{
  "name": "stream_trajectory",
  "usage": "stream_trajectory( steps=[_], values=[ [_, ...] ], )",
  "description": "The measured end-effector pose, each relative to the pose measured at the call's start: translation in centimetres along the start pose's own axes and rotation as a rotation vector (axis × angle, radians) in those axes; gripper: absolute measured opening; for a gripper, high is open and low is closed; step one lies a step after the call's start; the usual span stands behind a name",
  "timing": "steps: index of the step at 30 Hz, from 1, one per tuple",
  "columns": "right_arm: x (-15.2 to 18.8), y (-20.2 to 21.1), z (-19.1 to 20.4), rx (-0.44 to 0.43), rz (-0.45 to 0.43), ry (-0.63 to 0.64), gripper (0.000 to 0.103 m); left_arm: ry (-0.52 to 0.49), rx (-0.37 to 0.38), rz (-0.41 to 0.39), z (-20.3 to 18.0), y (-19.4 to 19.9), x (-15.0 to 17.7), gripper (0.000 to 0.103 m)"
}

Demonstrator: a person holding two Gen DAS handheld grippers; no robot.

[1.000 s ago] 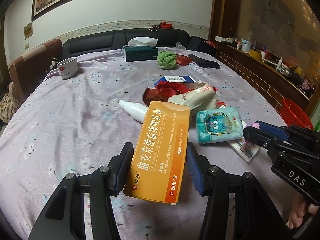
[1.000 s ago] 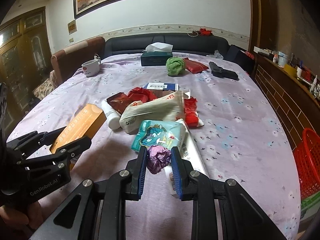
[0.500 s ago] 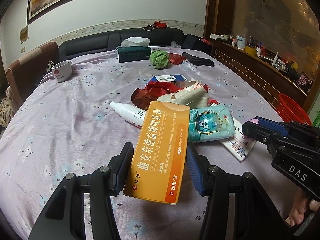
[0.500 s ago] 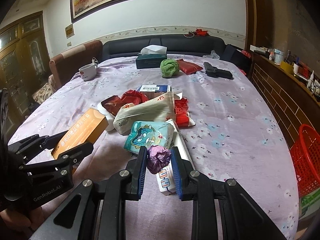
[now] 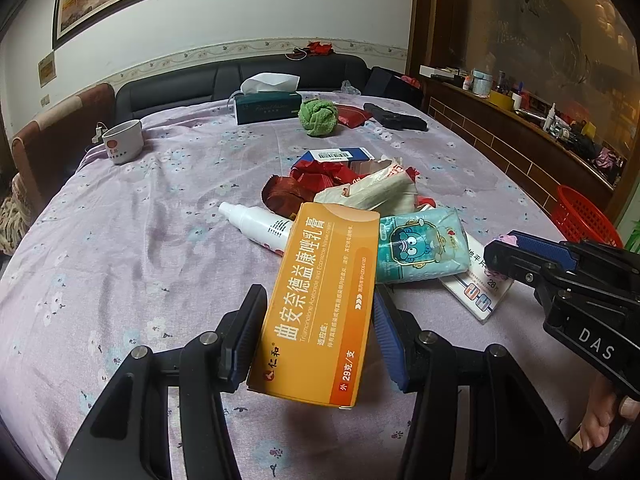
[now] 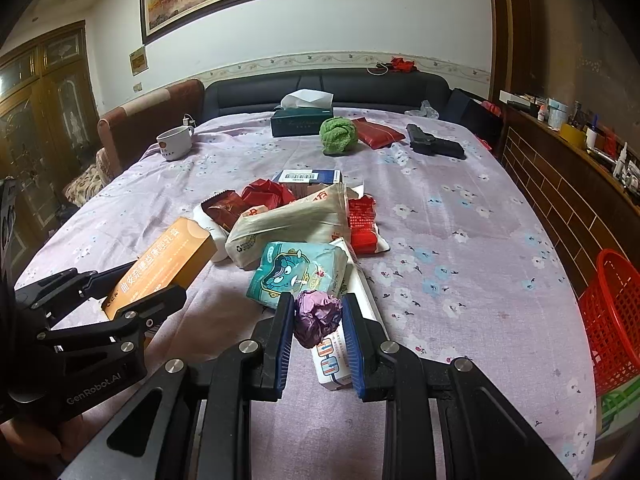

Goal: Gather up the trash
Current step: 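Carry box and tissue to the red wastebasket and open both tools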

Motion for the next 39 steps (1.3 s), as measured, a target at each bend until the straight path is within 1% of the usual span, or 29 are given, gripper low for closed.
stream_trajectory(
  steps=[8,13,25,39],
  values=[
    [0.0,0.0,-0.1,0.002,-0.001,-0.001,0.026,-0.002,0.003,-0.002,-0.1,0.0,0.0,0.052],
    [-0.1,0.2,-0.6,-0.009,-0.004,-0.024,0.026,-0.012,0.003,-0.008,-0.7,0.1,-0.2,0.052],
    [-0.3,2.0,-2.6,-0.001,-0.031,-0.072,0.026,-0.041,-0.007,-0.025,-2.0,0.7,-0.9,0.052],
    [-0.7,3.7,-3.1,0.005,-0.055,-0.088,0.026,-0.072,-0.010,-0.049,-3.1,1.7,-1.1,0.052]
  ],
)
Point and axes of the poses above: each gripper's, at about its wrist camera, not at the fingertips, and y roughly against the way its jaws point, z to its left, x to its underside, the point moved 3 cm from there along -y, roughly the way its jaws point, and after that the axes turned 1 degree about -x, right-handed, at the moved point
